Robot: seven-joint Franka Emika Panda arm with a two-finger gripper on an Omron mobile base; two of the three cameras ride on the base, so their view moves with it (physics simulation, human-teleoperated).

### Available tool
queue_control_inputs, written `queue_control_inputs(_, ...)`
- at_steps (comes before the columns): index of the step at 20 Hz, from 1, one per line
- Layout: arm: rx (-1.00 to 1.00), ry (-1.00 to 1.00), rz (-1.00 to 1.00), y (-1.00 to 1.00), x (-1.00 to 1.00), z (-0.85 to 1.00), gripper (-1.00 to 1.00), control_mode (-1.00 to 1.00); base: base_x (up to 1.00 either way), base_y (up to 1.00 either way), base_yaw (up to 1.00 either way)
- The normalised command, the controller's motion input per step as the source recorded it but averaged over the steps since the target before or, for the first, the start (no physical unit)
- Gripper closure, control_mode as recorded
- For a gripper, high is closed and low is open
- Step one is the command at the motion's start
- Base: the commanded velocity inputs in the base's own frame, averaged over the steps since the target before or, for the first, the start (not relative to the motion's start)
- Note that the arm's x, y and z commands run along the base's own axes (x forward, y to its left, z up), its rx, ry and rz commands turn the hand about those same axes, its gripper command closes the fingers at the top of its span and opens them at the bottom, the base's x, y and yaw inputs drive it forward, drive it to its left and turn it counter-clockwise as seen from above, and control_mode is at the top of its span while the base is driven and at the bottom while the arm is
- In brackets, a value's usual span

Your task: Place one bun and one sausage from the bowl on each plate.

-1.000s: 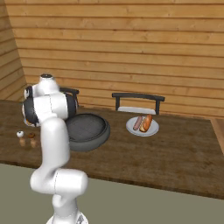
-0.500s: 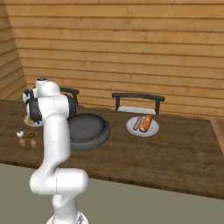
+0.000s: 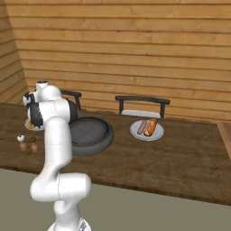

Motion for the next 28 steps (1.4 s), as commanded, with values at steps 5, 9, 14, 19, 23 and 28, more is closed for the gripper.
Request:
queue_control_inputs(5,0.0,0.0,0.0,-0.02,0.0,0.03,-1.0,-1.0,0.0,0.0,0.0)
queue_control_inputs(9,0.0,0.0,0.0,-0.32,-0.24,0.35,-1.0,-1.0,0.0,0.0,0.0)
queue_control_inputs(14,0.04,-0.13,-0.03,-0.98,-0.97,0.63,-1.0,-1.0,0.0,0.0,0.0)
queue_control_inputs(19,-0.01,-0.1,-0.03,-1.0,-0.89,0.82,-1.0,-1.0,0.0,0.0,0.0)
queue_control_inputs(23,-0.05,-0.09,-0.14,-1.0,-0.54,0.85,-1.0,-1.0,0.0,0.0,0.0)
queue_control_inputs(28,0.0,-0.04,-0.1,-1.0,-0.29,0.55,-1.0,-1.0,0.0,0.0,0.0)
